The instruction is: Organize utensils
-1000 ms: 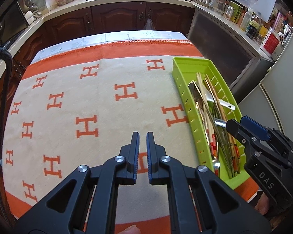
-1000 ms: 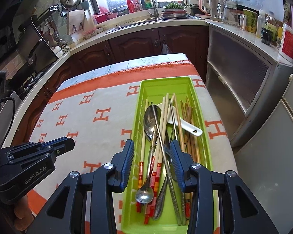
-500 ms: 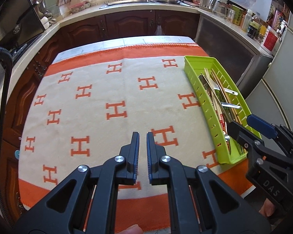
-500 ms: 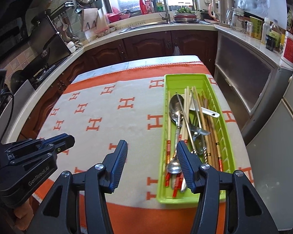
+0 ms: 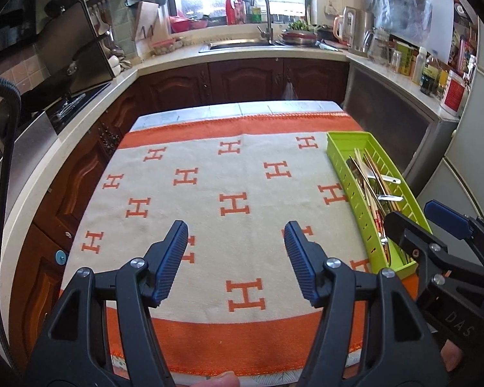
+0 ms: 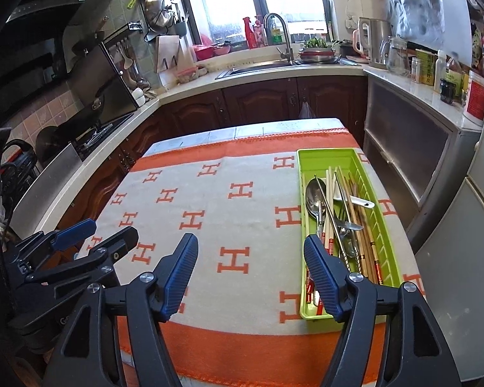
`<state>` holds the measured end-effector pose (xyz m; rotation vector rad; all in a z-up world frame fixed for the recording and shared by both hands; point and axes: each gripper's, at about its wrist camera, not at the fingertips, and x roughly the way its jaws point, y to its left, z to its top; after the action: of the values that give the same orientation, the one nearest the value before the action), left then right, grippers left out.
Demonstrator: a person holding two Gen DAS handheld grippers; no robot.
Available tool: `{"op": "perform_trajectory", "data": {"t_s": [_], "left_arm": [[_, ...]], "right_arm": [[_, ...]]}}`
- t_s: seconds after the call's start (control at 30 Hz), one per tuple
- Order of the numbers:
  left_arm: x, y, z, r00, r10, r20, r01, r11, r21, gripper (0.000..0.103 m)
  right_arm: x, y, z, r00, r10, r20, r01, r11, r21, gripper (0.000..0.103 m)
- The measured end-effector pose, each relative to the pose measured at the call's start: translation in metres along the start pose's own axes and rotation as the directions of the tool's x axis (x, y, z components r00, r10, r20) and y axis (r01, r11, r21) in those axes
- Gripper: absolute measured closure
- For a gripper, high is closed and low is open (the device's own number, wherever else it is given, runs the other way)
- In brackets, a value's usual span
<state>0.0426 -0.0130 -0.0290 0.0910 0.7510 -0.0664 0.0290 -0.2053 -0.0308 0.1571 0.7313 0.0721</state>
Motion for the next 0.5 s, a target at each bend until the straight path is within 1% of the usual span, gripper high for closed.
{"op": "perform_trajectory", "data": {"t_s": [0.1, 0.33, 0.5], "left_arm": [[-0.005, 0.003, 0.0, 1.0, 0.004, 0.011, -0.004, 1.0, -0.013, 0.044], [-0.007, 0.004, -0.001, 1.0, -0.003, 0.004, 0.003, 1.0, -0.023, 0.044], [-0.007, 0.004, -0.003, 1.0, -0.002, 0.011, 0.002, 1.0, -0.027, 0.044]], "right_arm": [[-0.005, 0.003, 0.0, 1.0, 0.005, 0.002, -0.005, 1.0, -0.003, 0.034], [-0.013, 0.006, 0.003, 1.0, 0.013, 0.018, -0.013, 1.0, -0.012, 0.034], [-0.012, 0.007, 0.003, 1.0, 0.014, 0.02, -0.014, 1.0, -0.015, 0.03]]}}
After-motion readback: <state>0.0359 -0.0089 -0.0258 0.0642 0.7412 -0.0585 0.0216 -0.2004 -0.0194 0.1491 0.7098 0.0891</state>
